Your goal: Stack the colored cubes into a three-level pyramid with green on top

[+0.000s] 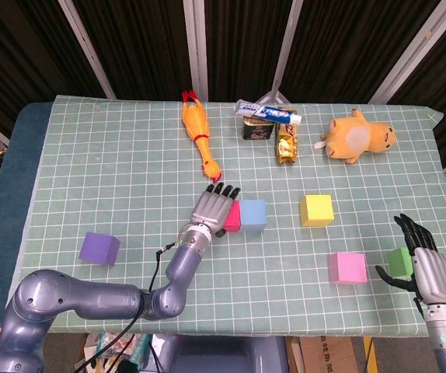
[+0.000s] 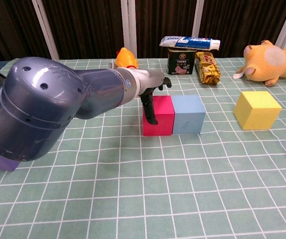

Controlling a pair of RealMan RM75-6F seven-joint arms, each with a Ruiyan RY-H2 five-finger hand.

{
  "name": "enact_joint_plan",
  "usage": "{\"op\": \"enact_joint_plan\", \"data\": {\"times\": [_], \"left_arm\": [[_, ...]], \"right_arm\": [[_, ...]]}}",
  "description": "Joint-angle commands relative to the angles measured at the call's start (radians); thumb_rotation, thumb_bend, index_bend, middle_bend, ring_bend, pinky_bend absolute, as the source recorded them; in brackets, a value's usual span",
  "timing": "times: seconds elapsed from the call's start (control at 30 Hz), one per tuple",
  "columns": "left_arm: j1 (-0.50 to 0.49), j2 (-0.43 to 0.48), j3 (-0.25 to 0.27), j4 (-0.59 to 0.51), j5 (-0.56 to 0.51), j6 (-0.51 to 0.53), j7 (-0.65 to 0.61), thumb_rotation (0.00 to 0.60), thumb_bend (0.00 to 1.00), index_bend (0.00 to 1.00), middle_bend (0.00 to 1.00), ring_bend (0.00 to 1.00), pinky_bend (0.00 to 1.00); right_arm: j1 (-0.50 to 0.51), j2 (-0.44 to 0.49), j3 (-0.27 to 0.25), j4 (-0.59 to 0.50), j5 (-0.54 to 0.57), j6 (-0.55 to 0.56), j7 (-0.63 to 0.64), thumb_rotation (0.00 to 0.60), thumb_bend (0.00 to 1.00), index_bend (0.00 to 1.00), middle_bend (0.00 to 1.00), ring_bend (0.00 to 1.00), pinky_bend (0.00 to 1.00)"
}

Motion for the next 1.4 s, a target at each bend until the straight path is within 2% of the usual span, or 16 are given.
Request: {"op": "enact_joint_plan", "data": {"times": [0.03, 1.2, 1.4], "left_arm": [[0.002, 0.003, 0.000, -0.002, 0.003, 0.002, -0.001, 0.600, 0.27, 0.00, 0.06, 0.03, 0.10], [0.001, -0.043, -0.018, 0.052, 0.065, -0.008, -0.039, 0.600, 0.29, 0.00, 0.07, 0.03, 0.10], [0.020, -0.019, -0.001, 0.017, 0.069, -0.008, -0.037, 0.600, 0.20, 0.00, 0.07, 0.03, 0.10]], "right_arm": [[0.000, 0.000, 0.000, -0.001, -0.001, 0.000, -0.001, 0.600, 0.26, 0.00, 0.00, 0.00, 0.00], [0.000, 0.006, -0.003, -0.014, 0.006, -0.009, 0.006, 0.600, 0.26, 0.00, 0.00, 0.00, 0.00], [0.000, 0.007, -0.003, -0.013, 0.006, -0.009, 0.007, 0.600, 0.26, 0.00, 0.00, 0.00, 0.00]]}}
